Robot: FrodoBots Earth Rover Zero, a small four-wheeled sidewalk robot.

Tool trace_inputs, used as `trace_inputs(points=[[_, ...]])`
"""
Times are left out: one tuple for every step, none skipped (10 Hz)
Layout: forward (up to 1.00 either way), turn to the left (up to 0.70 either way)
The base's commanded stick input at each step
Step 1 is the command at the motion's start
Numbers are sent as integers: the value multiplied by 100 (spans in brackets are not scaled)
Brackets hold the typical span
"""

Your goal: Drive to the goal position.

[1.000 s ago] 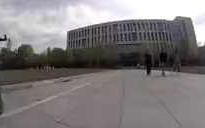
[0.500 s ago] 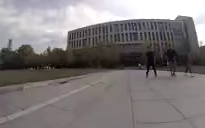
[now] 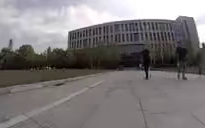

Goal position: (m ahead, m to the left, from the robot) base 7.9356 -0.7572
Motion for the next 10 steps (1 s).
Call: trace_inputs(points=[[100, 2], [100, 2], [100, 2], [100, 2], [100, -2], [100, -3], [100, -3], [100, -3], [100, -5], [100, -5]])
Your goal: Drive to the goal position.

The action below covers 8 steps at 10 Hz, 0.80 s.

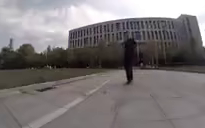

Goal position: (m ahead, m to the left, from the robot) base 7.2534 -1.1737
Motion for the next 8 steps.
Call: trace_inputs(points=[[100, 0], [60, 1], [7, 0], [0, 0], [0, 0], [0, 0], [0, 0], [0, 0]])
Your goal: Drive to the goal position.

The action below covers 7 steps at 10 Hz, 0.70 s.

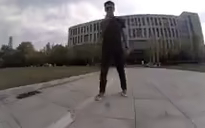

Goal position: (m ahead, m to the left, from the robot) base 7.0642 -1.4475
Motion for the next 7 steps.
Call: trace_inputs(points=[[-2, 1], [-18, 2], [-62, 2], [-100, 2], [-100, 2], [0, 0], [0, 0]])
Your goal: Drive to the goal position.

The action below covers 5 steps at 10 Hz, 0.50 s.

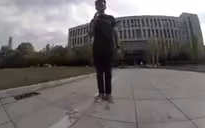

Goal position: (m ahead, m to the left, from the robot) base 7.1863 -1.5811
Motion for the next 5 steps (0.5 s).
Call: trace_inputs(points=[[0, 0], [0, 0], [0, 0], [0, -52], [0, -94]])
